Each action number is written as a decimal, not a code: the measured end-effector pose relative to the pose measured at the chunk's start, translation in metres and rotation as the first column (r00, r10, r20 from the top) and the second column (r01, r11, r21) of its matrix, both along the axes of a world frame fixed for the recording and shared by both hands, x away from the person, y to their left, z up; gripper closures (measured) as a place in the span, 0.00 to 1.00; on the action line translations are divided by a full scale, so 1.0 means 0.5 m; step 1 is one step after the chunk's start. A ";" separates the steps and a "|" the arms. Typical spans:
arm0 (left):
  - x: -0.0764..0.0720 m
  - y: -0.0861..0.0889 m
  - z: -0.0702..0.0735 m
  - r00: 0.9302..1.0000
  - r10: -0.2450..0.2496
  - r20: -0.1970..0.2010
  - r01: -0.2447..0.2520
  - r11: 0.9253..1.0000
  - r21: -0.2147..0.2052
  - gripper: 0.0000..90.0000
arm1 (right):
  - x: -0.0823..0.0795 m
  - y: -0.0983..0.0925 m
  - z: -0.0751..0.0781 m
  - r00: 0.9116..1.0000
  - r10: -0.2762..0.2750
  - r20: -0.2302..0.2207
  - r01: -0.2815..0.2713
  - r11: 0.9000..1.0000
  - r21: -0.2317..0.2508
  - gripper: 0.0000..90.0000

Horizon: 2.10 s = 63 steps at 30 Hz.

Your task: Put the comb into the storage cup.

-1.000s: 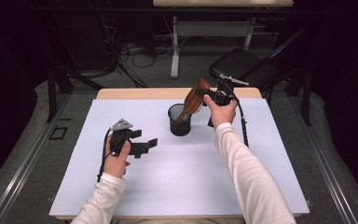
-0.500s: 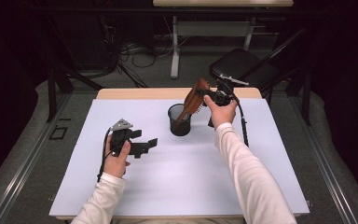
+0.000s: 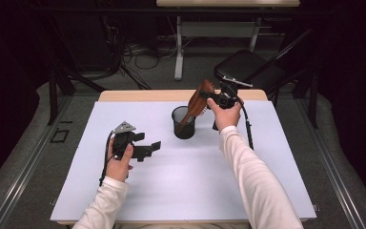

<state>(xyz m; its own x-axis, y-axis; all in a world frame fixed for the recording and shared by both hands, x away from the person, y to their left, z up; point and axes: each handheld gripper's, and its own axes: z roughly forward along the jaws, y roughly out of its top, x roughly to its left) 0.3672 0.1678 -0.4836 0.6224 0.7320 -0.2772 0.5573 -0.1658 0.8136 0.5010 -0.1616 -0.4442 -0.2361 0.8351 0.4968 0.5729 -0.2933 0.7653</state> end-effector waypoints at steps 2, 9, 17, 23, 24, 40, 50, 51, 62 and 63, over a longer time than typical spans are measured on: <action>0.000 0.000 0.000 1.000 0.001 0.000 -0.001 1.000 0.001 0.18 | 0.000 0.000 0.000 1.000 0.000 0.000 0.000 1.000 0.000 0.51; 0.000 0.000 0.000 1.000 0.001 0.000 -0.001 1.000 0.001 0.18 | 0.000 -0.001 0.000 1.000 -0.001 -0.002 0.001 1.000 -0.001 0.51; 0.000 0.000 0.000 1.000 0.002 0.000 -0.002 1.000 0.000 0.18 | 0.000 -0.003 0.000 1.000 -0.002 -0.003 0.002 1.000 -0.006 0.50; 0.000 0.000 0.000 1.000 0.001 0.000 -0.001 1.000 0.001 0.18 | 0.001 -0.004 -0.002 1.000 -0.006 -0.004 0.006 1.000 -0.015 0.49; 0.000 0.000 0.000 1.000 0.001 0.000 -0.001 1.000 0.002 0.18 | 0.001 -0.004 -0.002 1.000 -0.007 -0.005 0.007 1.000 -0.014 0.48; 0.000 0.000 0.000 1.000 0.001 0.000 -0.001 1.000 0.002 0.18 | 0.000 -0.002 -0.002 1.000 -0.001 0.003 0.001 0.999 -0.039 0.42; 0.000 -0.001 0.000 1.000 0.001 -0.002 -0.001 1.000 0.002 0.18 | -0.001 0.001 -0.002 1.000 -0.001 0.013 0.001 1.000 -0.019 0.35; 0.000 -0.001 0.000 1.000 0.002 -0.002 -0.002 1.000 0.000 0.18 | -0.001 0.001 -0.002 1.000 -0.001 0.013 0.002 1.000 -0.021 0.35; 0.000 -0.001 -0.001 1.000 0.000 -0.003 0.000 1.000 0.004 0.18 | -0.002 0.002 0.001 0.999 -0.008 0.041 0.010 0.999 -0.053 0.33; 0.001 -0.001 -0.001 1.000 0.000 -0.003 0.000 1.000 0.003 0.18 | -0.003 0.001 0.002 0.999 -0.008 0.043 0.010 0.998 -0.057 0.33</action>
<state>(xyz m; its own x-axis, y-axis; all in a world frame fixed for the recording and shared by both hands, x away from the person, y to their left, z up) 0.3675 0.1672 -0.4841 0.6213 0.7331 -0.2768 0.5601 -0.1684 0.8111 0.4997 -0.1612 -0.4433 -0.2484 0.8641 0.4379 0.5368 -0.2535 0.8047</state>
